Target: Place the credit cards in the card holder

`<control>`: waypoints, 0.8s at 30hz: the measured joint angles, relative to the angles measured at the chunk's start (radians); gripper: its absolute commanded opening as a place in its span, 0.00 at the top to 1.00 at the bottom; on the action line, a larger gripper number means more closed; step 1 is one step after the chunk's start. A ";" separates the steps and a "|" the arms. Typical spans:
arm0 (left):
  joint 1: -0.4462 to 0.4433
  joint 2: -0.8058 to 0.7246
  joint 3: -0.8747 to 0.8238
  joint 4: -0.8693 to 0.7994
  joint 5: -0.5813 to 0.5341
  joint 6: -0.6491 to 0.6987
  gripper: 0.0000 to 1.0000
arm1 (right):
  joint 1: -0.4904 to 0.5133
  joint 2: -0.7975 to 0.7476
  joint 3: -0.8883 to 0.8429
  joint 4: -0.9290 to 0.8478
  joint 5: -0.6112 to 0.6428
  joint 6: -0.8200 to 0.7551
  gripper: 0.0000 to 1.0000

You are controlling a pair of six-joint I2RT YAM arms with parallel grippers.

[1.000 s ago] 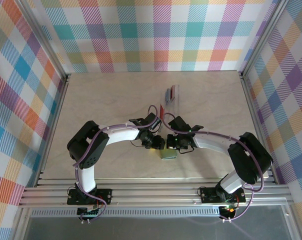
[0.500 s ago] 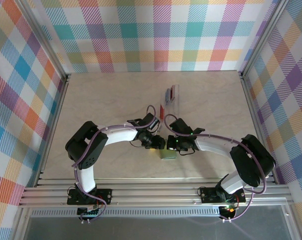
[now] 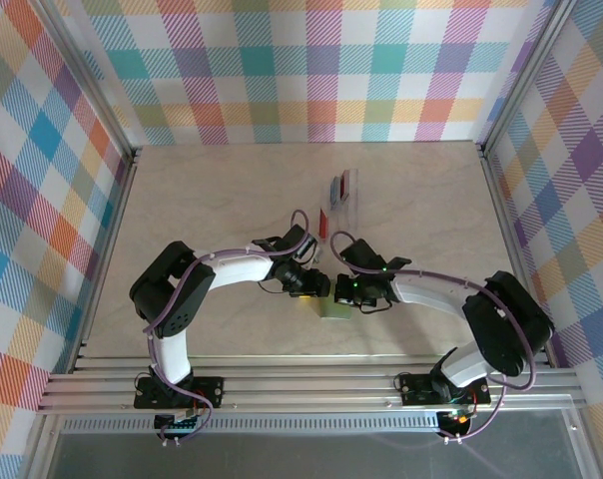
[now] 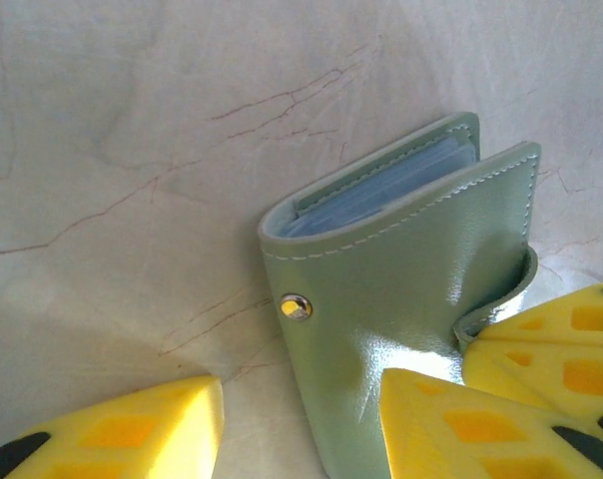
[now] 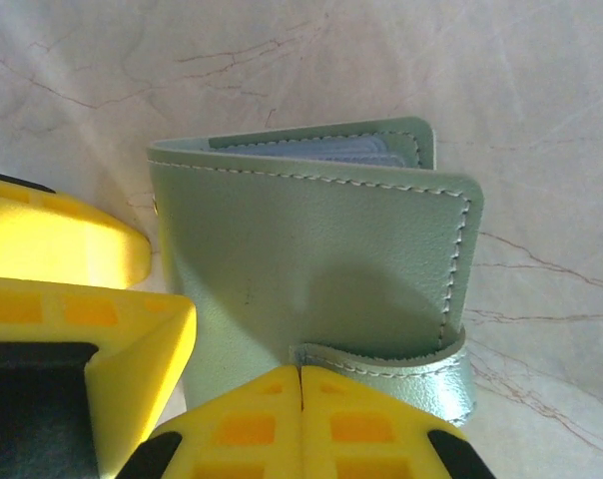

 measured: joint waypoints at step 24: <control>0.048 -0.019 -0.072 0.111 0.098 -0.029 0.51 | -0.005 0.115 0.283 -0.326 -0.017 -0.214 0.63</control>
